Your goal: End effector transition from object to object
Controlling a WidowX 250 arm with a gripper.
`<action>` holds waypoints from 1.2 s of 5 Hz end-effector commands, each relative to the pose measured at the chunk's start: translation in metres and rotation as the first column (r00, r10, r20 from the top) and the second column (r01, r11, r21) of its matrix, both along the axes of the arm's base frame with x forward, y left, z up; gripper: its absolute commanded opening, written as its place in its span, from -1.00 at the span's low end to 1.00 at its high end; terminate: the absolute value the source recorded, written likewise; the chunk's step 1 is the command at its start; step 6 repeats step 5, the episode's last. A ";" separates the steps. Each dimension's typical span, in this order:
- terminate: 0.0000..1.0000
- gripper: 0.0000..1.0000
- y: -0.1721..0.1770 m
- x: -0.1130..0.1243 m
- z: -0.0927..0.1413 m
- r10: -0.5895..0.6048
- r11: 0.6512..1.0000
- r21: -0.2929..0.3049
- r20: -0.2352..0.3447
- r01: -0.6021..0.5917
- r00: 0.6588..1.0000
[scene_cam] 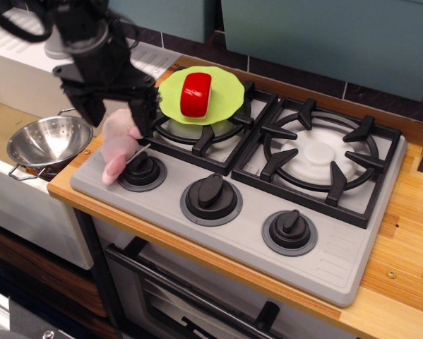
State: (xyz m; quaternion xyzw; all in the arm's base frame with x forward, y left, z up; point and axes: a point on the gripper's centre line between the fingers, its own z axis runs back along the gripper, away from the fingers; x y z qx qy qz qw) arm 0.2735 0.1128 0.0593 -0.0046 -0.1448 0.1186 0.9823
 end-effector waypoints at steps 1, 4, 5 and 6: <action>-1.00 1.00 0.010 0.003 -0.015 -0.016 1.000 0.026 0.095 0.013 0.995; -1.00 1.00 0.003 -0.004 -0.056 -0.002 1.000 0.009 0.085 0.001 0.996; 1.00 1.00 0.003 -0.004 -0.056 -0.002 1.000 0.009 0.085 0.001 0.996; 1.00 1.00 0.003 -0.004 -0.056 -0.002 1.000 0.009 0.085 0.001 0.996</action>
